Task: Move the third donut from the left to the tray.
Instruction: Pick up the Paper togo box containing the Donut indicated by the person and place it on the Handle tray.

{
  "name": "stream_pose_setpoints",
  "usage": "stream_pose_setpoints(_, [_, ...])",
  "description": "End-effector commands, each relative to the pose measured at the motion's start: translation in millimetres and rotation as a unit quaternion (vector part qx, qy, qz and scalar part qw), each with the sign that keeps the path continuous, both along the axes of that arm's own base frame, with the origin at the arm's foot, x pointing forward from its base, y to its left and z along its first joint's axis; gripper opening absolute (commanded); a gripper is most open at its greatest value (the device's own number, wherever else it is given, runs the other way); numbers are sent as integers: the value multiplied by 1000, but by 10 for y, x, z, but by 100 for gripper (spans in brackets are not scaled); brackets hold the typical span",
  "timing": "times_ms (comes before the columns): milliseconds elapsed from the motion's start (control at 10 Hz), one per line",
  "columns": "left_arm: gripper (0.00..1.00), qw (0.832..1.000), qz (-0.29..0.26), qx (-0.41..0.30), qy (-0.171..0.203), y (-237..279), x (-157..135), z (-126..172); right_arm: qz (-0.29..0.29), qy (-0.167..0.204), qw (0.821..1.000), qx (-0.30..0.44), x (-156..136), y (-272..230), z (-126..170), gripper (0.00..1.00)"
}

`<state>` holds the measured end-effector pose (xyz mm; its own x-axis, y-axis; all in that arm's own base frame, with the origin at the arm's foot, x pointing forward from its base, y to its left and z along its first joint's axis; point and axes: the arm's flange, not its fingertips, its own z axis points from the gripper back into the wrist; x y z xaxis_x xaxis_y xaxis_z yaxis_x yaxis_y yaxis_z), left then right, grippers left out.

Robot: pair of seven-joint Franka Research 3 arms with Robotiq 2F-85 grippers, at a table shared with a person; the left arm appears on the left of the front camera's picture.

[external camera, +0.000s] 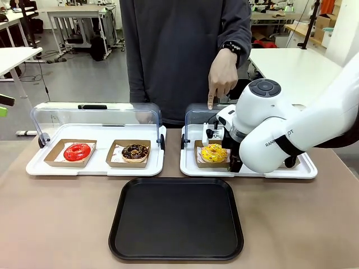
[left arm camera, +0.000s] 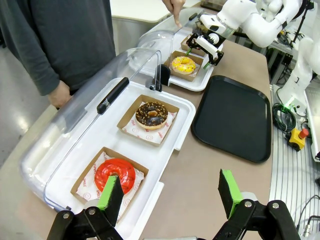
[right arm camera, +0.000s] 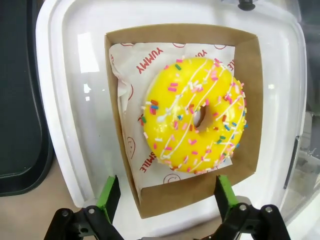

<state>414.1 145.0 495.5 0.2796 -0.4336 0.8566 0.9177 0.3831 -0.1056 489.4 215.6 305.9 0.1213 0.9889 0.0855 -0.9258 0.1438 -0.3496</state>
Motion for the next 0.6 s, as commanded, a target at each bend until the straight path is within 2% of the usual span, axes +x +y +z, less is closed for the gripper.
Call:
stream_pose_setpoints(0, [100, 1000, -3, -1, 3, -2, -15, 16, 5, -1, 1000, -16, 108, -11, -31, 100])
stream_pose_setpoints(100, [100, 1000, -3, -1, 3, -2, -15, 16, 5, 0, 1000, -15, 112, -12, -33, 100])
stream_pose_setpoints(200, [100, 1000, -3, -1, 3, -2, -15, 16, 4, 6, 1000, -15, 104, -15, -26, 42])
stream_pose_setpoints(300, [100, 1000, -3, -1, 3, -2, -15, 16, 3, 8, 1000, -15, 110, -10, -28, 42])
stream_pose_setpoints(400, [100, 1000, -3, -1, 3, -2, -15, 16, 5, 13, 1000, -18, 103, -12, -27, 0])
stream_pose_setpoints(500, [100, 1000, -3, -1, 3, -2, -15, 16, 7, 18, 1000, -22, 94, -18, -29, 37])
